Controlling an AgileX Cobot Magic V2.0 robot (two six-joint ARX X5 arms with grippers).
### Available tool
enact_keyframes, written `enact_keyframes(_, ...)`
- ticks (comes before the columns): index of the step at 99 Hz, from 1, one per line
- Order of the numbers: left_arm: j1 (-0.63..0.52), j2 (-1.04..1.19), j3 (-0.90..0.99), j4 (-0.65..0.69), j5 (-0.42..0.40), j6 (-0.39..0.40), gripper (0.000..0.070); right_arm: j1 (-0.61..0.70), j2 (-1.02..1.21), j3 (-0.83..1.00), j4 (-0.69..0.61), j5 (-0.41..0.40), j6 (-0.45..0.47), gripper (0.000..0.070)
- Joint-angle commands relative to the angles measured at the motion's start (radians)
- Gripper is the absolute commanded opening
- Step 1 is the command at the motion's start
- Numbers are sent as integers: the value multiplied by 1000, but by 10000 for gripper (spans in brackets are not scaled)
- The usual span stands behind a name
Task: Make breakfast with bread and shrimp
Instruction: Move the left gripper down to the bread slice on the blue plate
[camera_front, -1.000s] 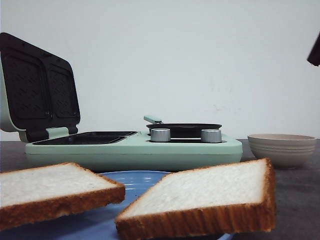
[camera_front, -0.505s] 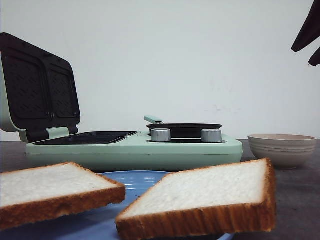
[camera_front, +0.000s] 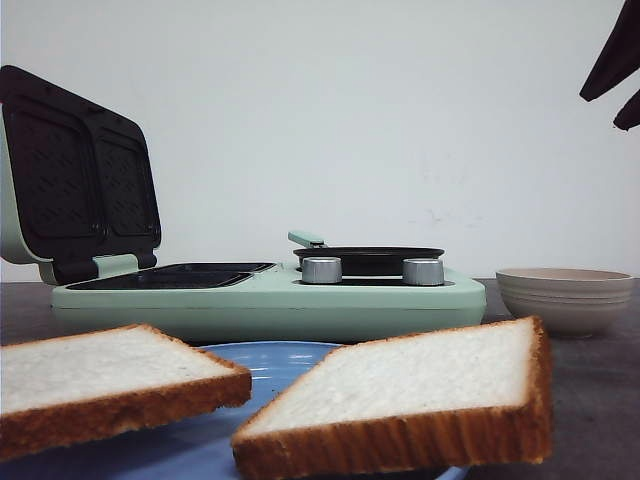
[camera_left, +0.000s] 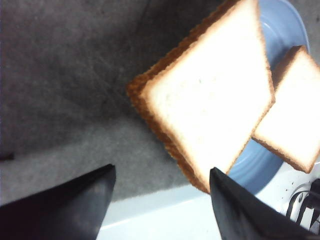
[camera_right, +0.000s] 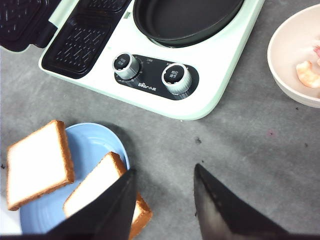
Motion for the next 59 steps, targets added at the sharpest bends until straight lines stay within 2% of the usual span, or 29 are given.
enact_keyframes(1,-7,-2,-3,31,-2,-32,360,3,5,14,10,-8,-11,215)
enact_keyframes(17,-13,-21,-15,102,-7,-76,360,3,5,14,11,-10,-11,215)
enact_keyframes(59,-18,-26,-85,146,-13,-90,360,3,5,14,18,-10,-12,215)
